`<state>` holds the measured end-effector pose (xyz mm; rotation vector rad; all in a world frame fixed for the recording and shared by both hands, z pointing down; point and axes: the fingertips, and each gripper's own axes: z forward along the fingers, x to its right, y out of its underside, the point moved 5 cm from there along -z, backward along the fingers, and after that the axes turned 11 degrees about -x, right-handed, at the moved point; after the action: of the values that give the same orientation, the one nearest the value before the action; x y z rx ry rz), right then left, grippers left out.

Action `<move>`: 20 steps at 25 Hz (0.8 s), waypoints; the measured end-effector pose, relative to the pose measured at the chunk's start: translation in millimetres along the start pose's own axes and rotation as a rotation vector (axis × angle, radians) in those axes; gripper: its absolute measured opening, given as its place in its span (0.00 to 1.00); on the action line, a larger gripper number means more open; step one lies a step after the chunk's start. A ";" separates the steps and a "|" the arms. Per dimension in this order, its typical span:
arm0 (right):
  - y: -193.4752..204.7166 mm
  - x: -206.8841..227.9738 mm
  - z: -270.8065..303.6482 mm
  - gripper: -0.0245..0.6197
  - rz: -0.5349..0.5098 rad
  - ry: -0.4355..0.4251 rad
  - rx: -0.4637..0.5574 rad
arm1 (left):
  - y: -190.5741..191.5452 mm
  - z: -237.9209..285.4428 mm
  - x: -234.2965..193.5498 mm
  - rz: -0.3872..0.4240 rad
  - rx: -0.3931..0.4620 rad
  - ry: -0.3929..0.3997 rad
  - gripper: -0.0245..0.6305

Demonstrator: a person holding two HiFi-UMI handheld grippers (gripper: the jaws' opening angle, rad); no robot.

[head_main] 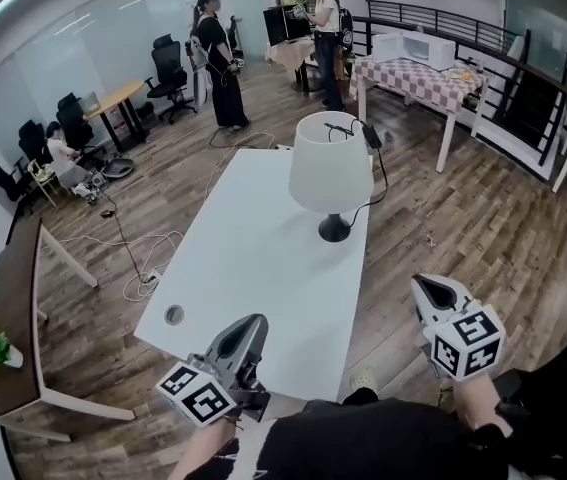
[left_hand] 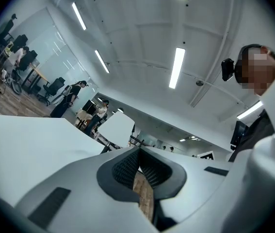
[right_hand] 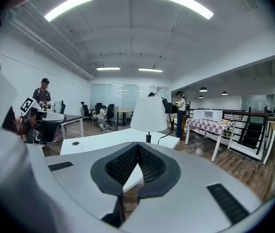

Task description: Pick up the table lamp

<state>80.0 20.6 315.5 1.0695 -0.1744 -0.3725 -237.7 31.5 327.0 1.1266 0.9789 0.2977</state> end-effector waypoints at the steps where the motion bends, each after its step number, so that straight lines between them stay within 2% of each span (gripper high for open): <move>1: -4.1 5.5 6.1 0.06 -0.004 -0.007 0.003 | -2.7 6.0 -1.1 0.002 0.001 -0.003 0.06; 5: -11.2 23.6 36.6 0.06 -0.022 -0.053 -0.016 | -1.9 38.4 -6.1 0.029 -0.036 0.013 0.06; 10: -4.9 42.1 78.4 0.06 -0.025 -0.110 -0.051 | 0.1 81.4 -21.0 0.008 -0.033 0.023 0.06; 17: 0.8 88.1 133.7 0.06 0.012 -0.182 -0.095 | -14.0 149.8 -48.6 -0.020 -0.040 -0.044 0.06; 20: -2.5 113.4 153.7 0.06 0.036 -0.204 -0.101 | -16.1 180.0 -49.5 0.012 -0.050 -0.070 0.06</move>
<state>135.6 -149.7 381.6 0.9267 -0.3527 -0.4537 -129.7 -119.3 353.5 1.0909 0.8986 0.2888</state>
